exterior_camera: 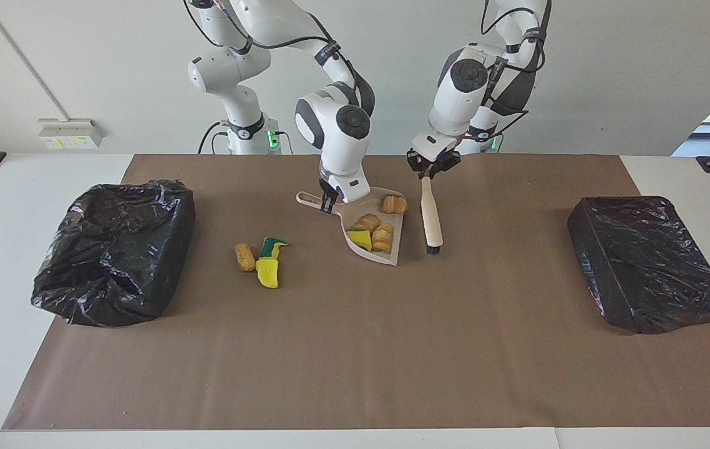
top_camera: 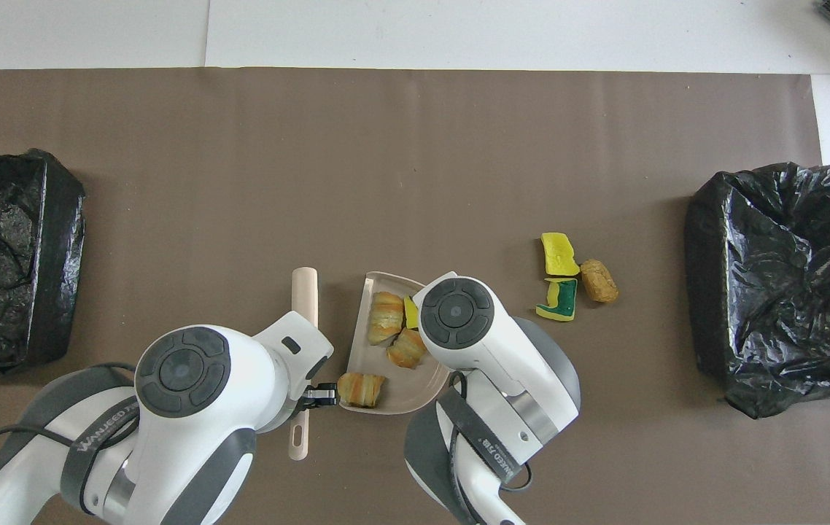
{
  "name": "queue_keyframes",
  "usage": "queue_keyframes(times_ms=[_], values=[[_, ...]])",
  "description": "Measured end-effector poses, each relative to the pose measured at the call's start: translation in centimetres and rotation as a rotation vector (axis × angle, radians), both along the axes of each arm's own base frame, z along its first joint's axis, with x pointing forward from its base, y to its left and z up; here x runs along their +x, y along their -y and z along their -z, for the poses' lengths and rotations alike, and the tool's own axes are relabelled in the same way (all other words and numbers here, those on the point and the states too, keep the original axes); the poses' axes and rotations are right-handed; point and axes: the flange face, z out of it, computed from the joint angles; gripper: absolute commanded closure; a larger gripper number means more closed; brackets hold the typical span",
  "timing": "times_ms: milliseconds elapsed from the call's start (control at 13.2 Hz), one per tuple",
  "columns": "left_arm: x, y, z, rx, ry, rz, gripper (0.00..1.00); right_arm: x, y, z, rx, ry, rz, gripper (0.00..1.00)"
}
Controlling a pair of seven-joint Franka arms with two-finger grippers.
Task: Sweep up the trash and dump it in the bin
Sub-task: 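Brush the remaining crusts into the dustpan with the left gripper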
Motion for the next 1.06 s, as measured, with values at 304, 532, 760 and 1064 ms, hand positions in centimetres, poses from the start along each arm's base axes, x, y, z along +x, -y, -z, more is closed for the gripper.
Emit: queue_keyframes(times_ms=[304, 532, 760, 1064], values=[[0.1, -0.1, 0.0, -0.004, 0.006, -0.004, 1.0, 0.0, 0.0, 0.0, 0.0, 0.0, 0.0, 1.0], [0.3, -0.1, 0.7, -0.006, 0.013, -0.01, 1.0, 0.0, 0.0, 0.0, 0.0, 0.0, 0.0, 1.0], [0.3, -0.1, 1.0, -0.005, 0.014, -0.011, 1.0, 0.0, 0.0, 0.0, 0.0, 0.0, 0.0, 1.0], [0.3, -0.1, 1.3, -0.009, 0.022, -0.013, 1.0, 2.4, 4.7, -3.3, 0.02, 0.003, 0.024, 1.0]])
